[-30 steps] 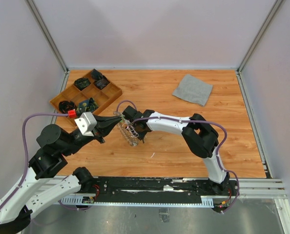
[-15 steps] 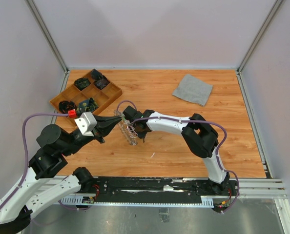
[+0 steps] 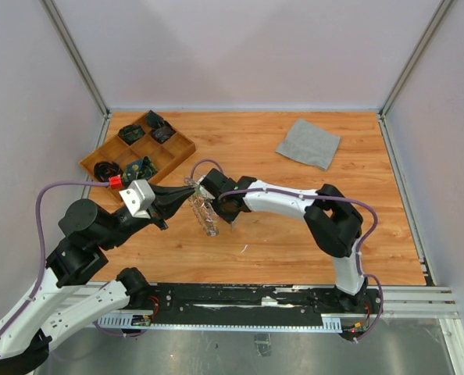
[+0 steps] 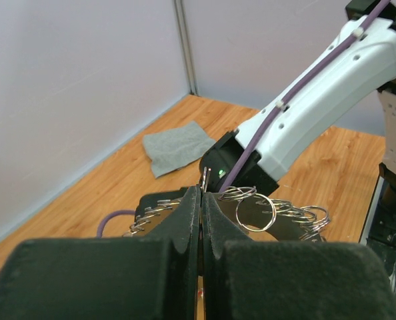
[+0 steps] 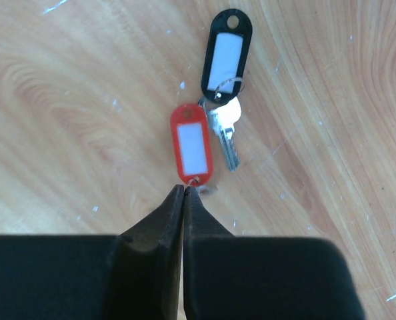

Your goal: Put the keys on the keyring

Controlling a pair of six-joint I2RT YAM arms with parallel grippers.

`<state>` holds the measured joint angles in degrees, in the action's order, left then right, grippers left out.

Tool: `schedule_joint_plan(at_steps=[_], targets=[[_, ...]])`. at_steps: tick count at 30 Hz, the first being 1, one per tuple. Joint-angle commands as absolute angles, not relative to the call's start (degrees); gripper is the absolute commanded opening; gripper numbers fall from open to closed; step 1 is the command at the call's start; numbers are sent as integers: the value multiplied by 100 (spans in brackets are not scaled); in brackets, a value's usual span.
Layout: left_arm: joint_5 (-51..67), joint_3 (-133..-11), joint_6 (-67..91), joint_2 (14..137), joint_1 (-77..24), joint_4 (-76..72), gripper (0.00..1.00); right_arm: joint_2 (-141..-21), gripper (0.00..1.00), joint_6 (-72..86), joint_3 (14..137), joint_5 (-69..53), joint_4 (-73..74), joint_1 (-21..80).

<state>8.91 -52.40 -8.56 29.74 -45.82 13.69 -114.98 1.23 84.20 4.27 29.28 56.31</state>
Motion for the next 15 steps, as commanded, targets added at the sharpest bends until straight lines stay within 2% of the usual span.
schedule_joint_plan(at_steps=[1, 7, 15], targets=[[967, -5370, -857, 2962, -4535, 1012, 1, -10631, 1, 44, 7960, -471, 2518, 5344], [1005, -5339, -816, 2977, -4535, 998, 0, -9526, 1, 8, 6935, -2351, 1730, 4920], [1060, -5326, -735, 3001, -4535, 933, 0, -8126, 1, 378, 5900, -3075, 479, 4491]])
